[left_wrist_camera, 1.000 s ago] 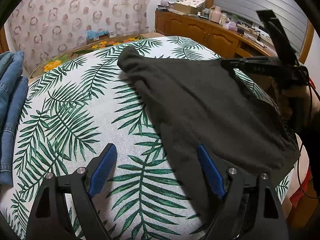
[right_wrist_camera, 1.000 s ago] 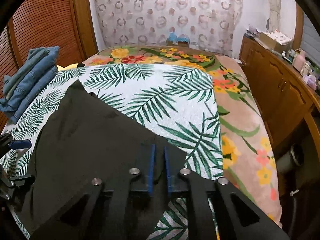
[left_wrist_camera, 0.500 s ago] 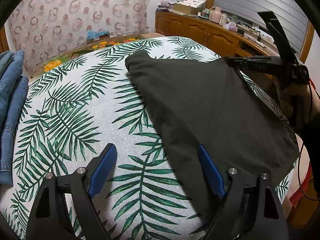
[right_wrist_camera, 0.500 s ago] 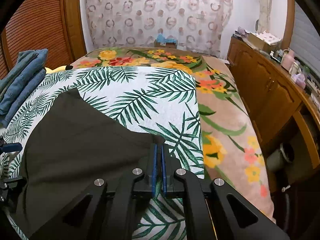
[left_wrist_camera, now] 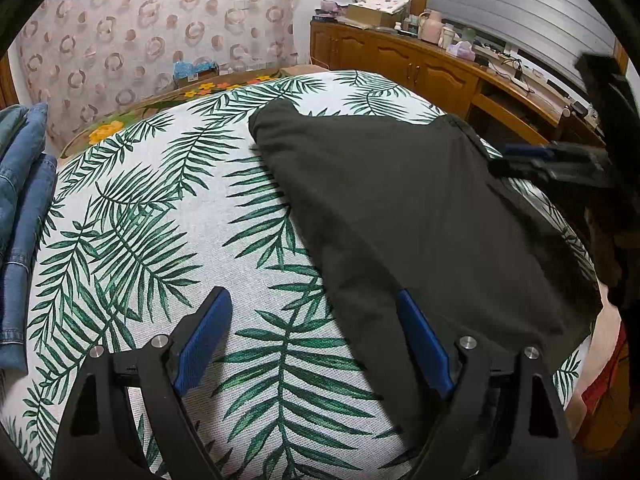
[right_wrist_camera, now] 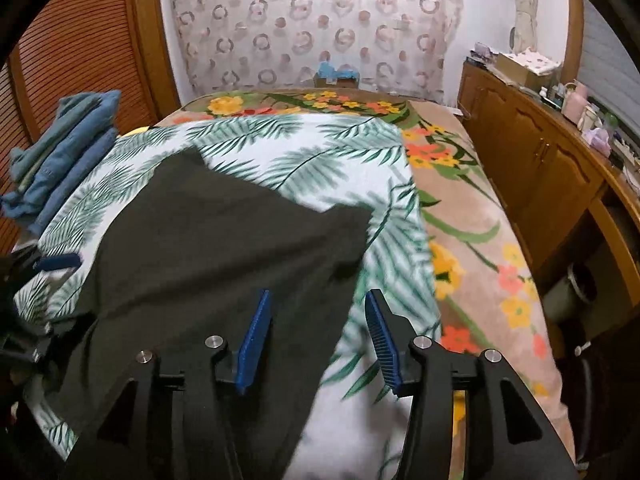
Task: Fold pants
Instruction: 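Withdraw both open grippers from the folded shirt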
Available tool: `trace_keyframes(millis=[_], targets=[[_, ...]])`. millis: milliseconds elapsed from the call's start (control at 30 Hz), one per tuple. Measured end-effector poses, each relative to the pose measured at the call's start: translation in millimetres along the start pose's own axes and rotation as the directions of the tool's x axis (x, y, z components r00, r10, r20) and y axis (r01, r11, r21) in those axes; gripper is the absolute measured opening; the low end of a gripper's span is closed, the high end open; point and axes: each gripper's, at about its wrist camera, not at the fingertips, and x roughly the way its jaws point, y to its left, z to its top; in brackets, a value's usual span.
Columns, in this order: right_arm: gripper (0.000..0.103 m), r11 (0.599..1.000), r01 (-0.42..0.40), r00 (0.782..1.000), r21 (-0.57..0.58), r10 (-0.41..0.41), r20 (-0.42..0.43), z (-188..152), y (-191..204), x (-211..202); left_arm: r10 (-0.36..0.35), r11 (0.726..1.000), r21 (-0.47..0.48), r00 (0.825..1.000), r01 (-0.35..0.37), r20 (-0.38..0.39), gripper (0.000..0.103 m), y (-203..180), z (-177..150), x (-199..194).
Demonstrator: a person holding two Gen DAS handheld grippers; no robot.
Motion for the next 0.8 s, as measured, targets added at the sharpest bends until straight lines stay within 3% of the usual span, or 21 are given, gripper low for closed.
trace_keyframes(millis=[233,433,600,800], targets=[[0.057,1.0,0.008,0.999,-0.015,-0.009,-0.042,-24,15,-6,0.003,1.0,0.002,1.0,-0.003,-0.002,0.086,-1,1,1],[0.076,1.0,0.023,0.999,-0.003,-0.023,-0.024,-28,11,-7,0.003,1.0,0.012,1.0,-0.003,-0.003,0.086,-2,2,2],[0.079,1.0,0.013,0.999,-0.021,-0.014,-0.038,-26,12,-6,0.013,1.0,-0.014,1.0,-0.013,-0.018,0.086,-1,0,-4],[0.078,1.0,0.013,1.0,-0.015,-0.013,-0.007,-34,16,-23,0.016,0.999,0.029,0.999,-0.017,0.034,0.086,-16,-15,-33]])
